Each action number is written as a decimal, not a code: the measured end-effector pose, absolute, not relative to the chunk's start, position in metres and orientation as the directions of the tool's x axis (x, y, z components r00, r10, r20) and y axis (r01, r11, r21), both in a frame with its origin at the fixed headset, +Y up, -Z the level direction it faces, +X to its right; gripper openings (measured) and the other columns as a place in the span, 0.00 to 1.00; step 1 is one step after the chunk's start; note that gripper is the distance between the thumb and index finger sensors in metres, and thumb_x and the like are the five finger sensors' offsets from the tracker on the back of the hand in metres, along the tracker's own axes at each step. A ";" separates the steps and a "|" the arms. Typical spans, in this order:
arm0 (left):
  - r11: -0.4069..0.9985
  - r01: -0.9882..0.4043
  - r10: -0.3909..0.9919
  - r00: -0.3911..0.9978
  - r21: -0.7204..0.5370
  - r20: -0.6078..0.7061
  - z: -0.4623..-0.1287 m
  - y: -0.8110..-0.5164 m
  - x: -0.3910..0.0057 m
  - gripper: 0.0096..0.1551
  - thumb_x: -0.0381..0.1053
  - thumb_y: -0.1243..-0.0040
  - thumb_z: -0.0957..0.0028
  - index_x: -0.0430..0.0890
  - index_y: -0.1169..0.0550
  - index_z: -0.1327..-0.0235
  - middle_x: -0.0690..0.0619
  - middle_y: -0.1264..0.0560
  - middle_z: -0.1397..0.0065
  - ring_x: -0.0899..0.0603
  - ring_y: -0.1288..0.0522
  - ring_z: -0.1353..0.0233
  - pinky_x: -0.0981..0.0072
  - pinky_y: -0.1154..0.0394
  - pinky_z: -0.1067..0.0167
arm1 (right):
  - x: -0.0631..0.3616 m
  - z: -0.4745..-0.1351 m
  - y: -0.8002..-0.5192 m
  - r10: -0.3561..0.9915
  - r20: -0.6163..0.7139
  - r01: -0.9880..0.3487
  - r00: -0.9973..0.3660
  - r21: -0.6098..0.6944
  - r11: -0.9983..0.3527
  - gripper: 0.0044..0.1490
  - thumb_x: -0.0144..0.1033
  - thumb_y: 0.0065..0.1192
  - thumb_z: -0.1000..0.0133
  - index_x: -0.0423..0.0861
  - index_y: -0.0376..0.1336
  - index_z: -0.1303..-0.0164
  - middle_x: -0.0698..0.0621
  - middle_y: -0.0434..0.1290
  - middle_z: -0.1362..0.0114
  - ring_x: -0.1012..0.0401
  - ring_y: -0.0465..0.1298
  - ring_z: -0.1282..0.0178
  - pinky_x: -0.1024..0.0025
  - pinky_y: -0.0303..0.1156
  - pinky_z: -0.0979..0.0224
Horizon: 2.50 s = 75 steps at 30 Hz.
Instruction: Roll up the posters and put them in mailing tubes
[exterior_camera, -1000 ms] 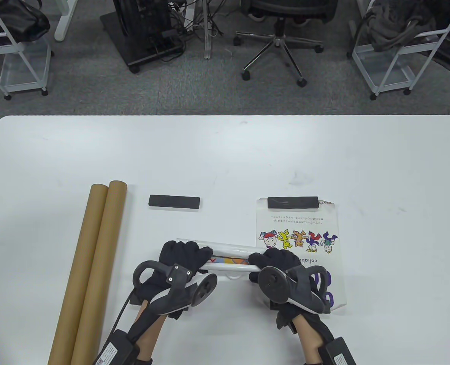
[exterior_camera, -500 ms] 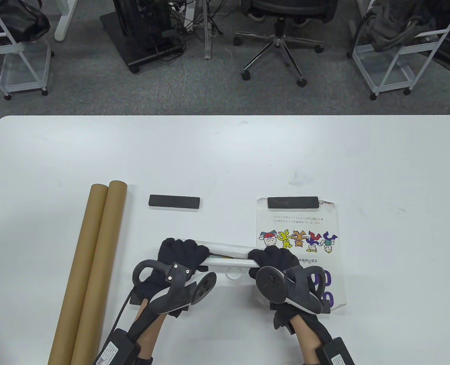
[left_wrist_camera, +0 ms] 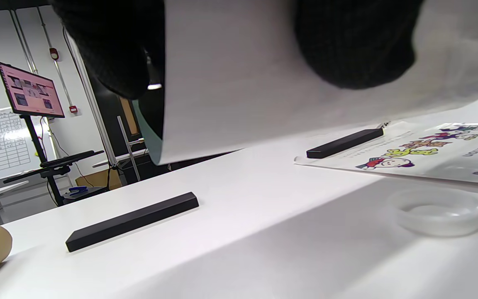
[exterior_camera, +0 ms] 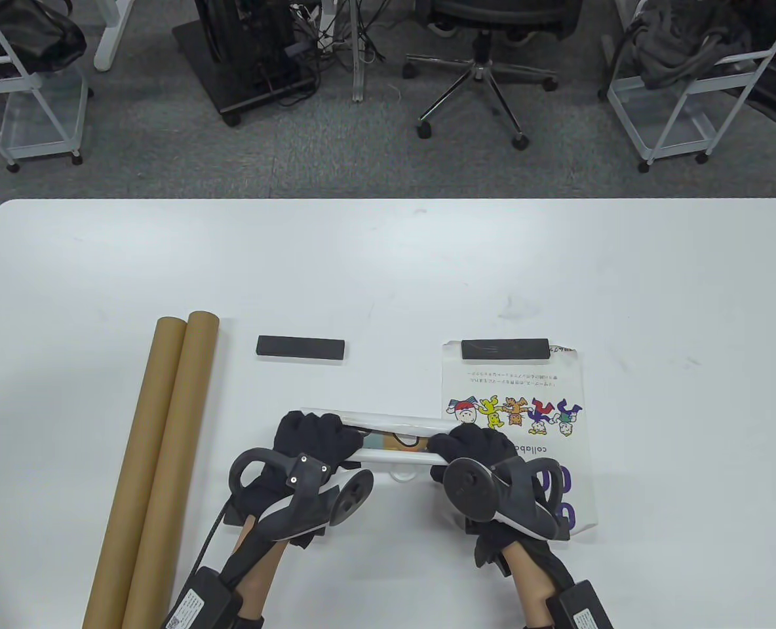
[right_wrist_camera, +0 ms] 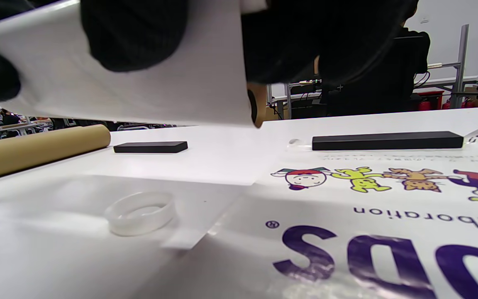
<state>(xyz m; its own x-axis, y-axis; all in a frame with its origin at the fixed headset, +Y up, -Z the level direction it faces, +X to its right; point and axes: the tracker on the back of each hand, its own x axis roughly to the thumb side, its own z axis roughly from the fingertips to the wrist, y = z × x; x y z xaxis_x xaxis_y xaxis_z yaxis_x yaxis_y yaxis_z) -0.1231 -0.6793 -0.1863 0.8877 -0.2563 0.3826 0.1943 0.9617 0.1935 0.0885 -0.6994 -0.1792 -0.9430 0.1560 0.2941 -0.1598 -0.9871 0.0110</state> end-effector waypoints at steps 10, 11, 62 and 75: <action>0.958 0.208 -0.271 0.885 0.199 0.378 -0.187 -0.679 -0.123 0.29 0.62 0.40 0.53 0.61 0.21 0.36 0.61 0.21 0.38 0.49 0.19 0.40 0.45 0.26 0.25 | 0.087 -0.178 -0.697 0.129 0.309 -0.143 -0.942 -0.021 -0.990 0.36 0.44 0.60 0.49 0.47 0.64 0.29 0.50 0.73 0.37 0.49 0.77 0.41 0.36 0.68 0.26; 0.959 0.203 -0.267 0.885 0.198 0.381 -0.187 -0.679 -0.124 0.30 0.63 0.40 0.53 0.61 0.21 0.35 0.61 0.21 0.39 0.50 0.18 0.40 0.46 0.26 0.25 | 0.088 -0.179 -0.697 0.131 0.309 -0.145 -0.942 -0.021 -0.989 0.36 0.44 0.61 0.49 0.47 0.64 0.30 0.51 0.74 0.38 0.50 0.78 0.41 0.36 0.68 0.26; 0.958 0.165 -0.247 0.891 0.235 0.380 -0.184 -0.678 -0.122 0.30 0.57 0.48 0.48 0.59 0.28 0.29 0.58 0.22 0.35 0.47 0.19 0.39 0.44 0.25 0.26 | 0.091 -0.178 -0.697 0.185 0.270 -0.192 -0.945 -0.001 -0.981 0.35 0.37 0.47 0.42 0.41 0.56 0.23 0.40 0.66 0.30 0.42 0.71 0.40 0.31 0.65 0.28; 0.952 0.153 -0.252 0.886 0.266 0.389 -0.183 -0.678 -0.123 0.29 0.57 0.42 0.49 0.62 0.30 0.31 0.61 0.22 0.37 0.50 0.19 0.41 0.48 0.24 0.26 | 0.095 -0.180 -0.699 0.187 0.260 -0.205 -0.947 -0.041 -0.978 0.30 0.38 0.56 0.45 0.49 0.62 0.30 0.44 0.69 0.31 0.44 0.73 0.40 0.33 0.66 0.27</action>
